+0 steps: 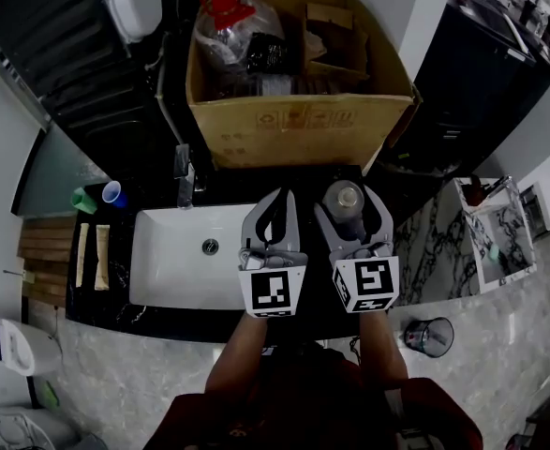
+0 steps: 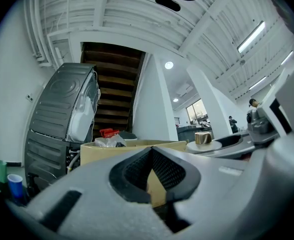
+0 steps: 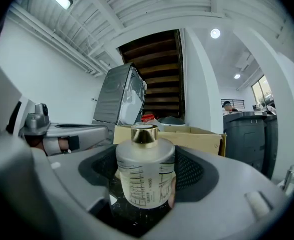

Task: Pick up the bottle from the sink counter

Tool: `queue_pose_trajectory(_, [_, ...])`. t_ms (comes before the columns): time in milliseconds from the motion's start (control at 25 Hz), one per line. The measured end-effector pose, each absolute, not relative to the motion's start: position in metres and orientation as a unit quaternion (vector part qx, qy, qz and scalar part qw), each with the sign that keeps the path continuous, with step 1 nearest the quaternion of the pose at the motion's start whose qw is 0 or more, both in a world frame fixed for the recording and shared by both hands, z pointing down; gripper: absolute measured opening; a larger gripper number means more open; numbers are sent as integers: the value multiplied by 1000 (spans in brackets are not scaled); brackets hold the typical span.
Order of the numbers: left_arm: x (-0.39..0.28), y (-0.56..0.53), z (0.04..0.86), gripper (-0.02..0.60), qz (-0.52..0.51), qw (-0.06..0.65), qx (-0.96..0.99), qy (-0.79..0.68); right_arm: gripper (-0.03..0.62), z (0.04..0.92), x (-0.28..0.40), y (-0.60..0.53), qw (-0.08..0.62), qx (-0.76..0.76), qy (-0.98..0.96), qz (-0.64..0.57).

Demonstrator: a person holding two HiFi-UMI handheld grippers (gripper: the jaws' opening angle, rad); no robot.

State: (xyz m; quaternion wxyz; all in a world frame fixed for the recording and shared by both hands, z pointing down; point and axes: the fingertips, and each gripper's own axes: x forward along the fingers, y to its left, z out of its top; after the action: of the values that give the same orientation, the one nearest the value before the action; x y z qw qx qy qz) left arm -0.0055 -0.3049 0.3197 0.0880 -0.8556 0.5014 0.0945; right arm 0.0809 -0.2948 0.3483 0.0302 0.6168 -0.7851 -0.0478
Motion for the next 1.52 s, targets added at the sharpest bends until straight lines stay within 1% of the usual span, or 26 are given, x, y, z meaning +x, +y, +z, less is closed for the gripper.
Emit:
queue_pose_trajectory(280, [15,-295,306,3,87,118,-851,504,331,331,102,-285,4,606,-794,-49])
queue_pose_trajectory(520, [21,-282,289,3,109,136,-842,511,331,318,111,-278,-10,602,-796,-60])
queue_pose_trajectory(1520, [29,-282,290,3,90,141,-841,514,331,314,111,-280,-16,585,-809,-61])
